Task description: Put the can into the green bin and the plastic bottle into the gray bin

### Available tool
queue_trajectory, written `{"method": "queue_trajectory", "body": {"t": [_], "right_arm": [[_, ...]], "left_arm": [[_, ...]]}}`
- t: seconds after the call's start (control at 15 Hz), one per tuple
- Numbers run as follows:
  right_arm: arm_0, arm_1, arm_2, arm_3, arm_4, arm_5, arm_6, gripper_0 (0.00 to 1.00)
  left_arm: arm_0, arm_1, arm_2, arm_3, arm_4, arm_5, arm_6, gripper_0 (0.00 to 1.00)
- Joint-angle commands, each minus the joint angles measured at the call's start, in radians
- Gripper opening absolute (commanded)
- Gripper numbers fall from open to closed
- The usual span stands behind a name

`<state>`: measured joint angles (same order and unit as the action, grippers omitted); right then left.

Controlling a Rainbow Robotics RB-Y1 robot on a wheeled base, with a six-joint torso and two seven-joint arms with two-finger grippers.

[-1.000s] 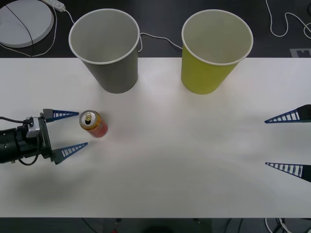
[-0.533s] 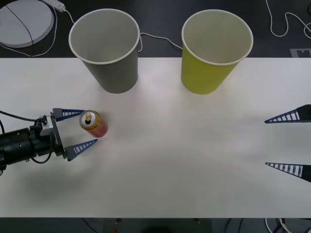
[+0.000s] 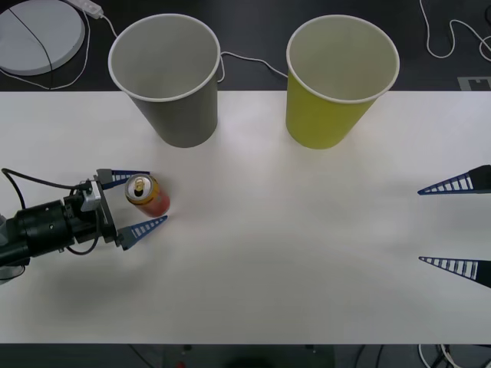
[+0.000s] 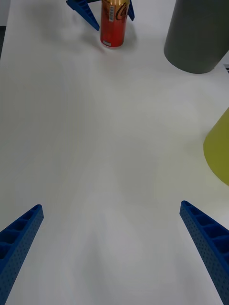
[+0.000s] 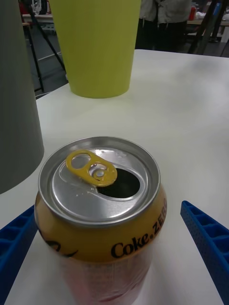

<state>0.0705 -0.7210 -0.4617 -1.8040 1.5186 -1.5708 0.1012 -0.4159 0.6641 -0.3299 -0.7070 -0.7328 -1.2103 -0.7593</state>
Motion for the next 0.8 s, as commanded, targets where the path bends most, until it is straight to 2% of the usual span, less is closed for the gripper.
{"method": "queue_trajectory", "body": {"t": [0.07,0.33,0.4,0.47,0.53,0.6,0.8], "right_arm": [[0.000,0.000,0.000,0.000,0.000,0.000,0.000,1.00],[0.000,0.000,0.000,0.000,0.000,0.000,0.000,1.00],[0.000,0.000,0.000,0.000,0.000,0.000,0.000,1.00],[0.000,0.000,0.000,0.000,0.000,0.000,0.000,1.00],[0.000,0.000,0.000,0.000,0.000,0.000,0.000,1.00],[0.000,0.000,0.000,0.000,0.000,0.000,0.000,1.00],[0.000,0.000,0.000,0.000,0.000,0.000,0.000,1.00]], "left_arm": [[-0.007,-0.017,0.000,0.000,-0.011,0.018,0.001,1.00],[-0.017,-0.024,0.000,0.000,-0.019,0.026,0.003,0.98],[-0.015,-0.024,0.000,0.000,-0.020,0.026,0.001,0.44],[-0.015,-0.024,0.000,0.000,-0.019,0.026,0.003,0.15],[-0.018,-0.024,0.000,0.000,-0.020,0.026,0.003,0.04],[-0.018,-0.024,0.000,0.000,-0.020,0.026,0.005,0.01],[-0.021,-0.024,0.000,0.000,-0.022,0.026,0.009,0.00]]}}
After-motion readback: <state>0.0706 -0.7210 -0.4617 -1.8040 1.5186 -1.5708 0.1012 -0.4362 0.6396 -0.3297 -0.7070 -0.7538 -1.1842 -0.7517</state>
